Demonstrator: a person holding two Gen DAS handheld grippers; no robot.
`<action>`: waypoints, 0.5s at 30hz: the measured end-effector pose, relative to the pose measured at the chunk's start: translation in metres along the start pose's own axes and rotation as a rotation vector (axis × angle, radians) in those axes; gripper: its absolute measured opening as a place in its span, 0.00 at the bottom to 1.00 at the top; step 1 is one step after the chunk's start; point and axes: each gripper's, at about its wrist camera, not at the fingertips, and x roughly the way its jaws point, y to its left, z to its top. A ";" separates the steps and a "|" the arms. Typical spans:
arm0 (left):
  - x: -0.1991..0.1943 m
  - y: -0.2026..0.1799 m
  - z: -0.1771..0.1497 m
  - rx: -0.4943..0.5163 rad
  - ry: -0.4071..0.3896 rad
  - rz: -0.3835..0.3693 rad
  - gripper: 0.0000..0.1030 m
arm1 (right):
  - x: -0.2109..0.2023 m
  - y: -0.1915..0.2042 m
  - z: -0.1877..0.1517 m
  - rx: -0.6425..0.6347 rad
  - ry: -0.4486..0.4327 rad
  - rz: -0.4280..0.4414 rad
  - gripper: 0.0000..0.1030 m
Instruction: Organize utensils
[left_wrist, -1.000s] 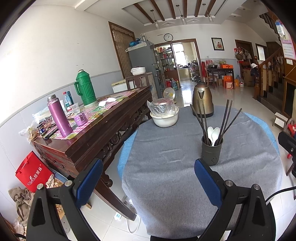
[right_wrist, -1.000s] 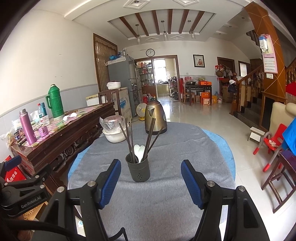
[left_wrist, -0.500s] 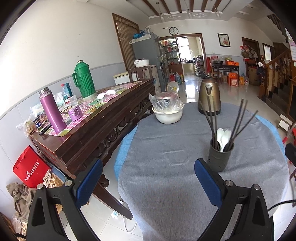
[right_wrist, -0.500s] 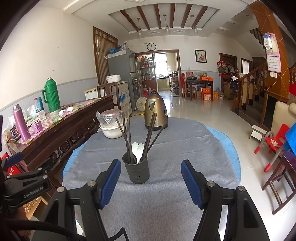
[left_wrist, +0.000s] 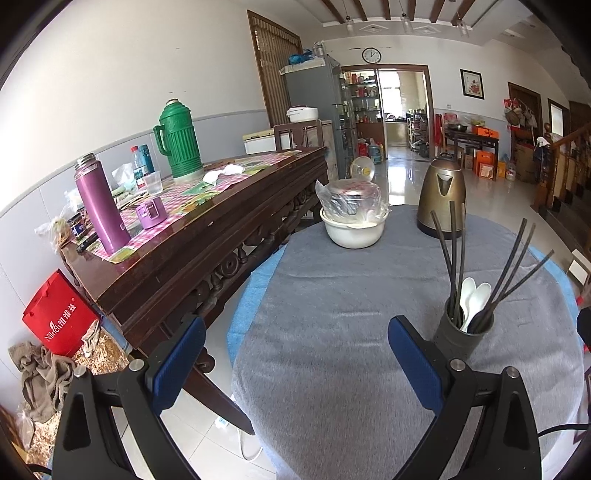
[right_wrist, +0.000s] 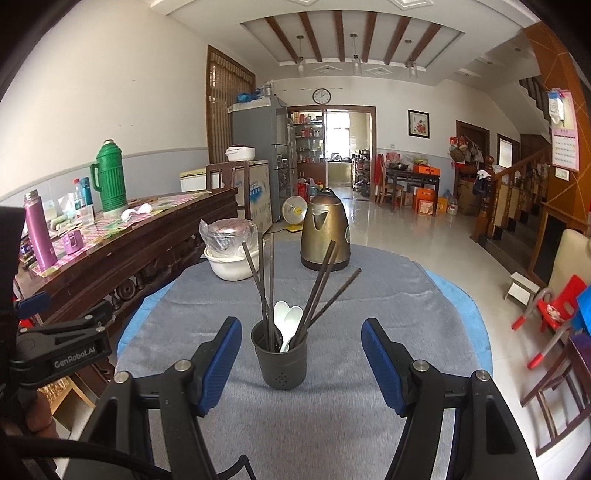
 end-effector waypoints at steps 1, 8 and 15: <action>0.002 -0.001 0.001 0.000 0.002 0.002 0.96 | 0.002 0.000 0.001 0.000 0.001 0.002 0.69; 0.007 -0.006 0.009 -0.017 0.010 0.012 0.96 | 0.014 -0.006 0.006 -0.001 0.004 0.015 0.69; 0.015 -0.018 0.010 -0.013 0.001 -0.045 0.96 | 0.029 -0.021 0.001 0.035 0.034 0.015 0.69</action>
